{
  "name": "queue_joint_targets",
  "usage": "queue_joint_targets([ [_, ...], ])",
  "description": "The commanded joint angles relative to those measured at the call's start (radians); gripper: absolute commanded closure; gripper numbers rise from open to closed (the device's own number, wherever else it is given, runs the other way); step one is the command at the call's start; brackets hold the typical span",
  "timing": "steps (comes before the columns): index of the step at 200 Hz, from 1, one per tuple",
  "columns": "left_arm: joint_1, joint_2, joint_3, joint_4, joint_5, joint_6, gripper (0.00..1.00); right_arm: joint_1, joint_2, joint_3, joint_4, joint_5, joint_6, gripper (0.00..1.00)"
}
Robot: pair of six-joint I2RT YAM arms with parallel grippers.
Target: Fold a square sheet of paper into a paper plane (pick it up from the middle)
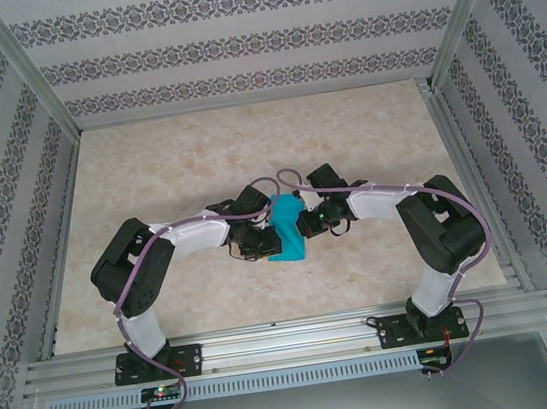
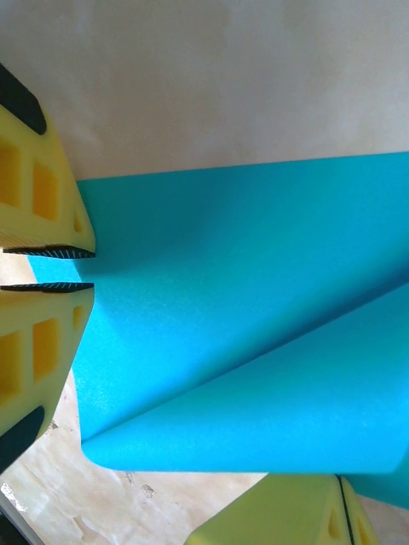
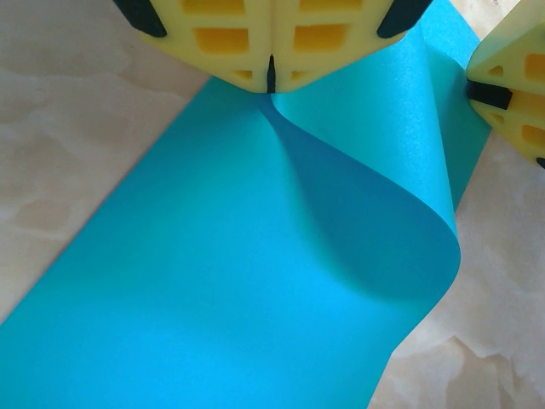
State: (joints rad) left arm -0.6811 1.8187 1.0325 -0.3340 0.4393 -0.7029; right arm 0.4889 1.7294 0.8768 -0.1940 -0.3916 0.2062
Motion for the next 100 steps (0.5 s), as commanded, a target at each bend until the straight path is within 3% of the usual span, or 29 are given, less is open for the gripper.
queue_joint_targets([
  [1,-0.012,0.014,0.009,-0.049,-0.036,0.017,0.80,0.011,-0.029,-0.006,-0.002,0.017,0.007,0.95],
  [100,-0.012,0.014,0.015,-0.046,-0.033,0.017,0.80,0.023,0.008,0.002,-0.010,0.043,0.015,0.95],
])
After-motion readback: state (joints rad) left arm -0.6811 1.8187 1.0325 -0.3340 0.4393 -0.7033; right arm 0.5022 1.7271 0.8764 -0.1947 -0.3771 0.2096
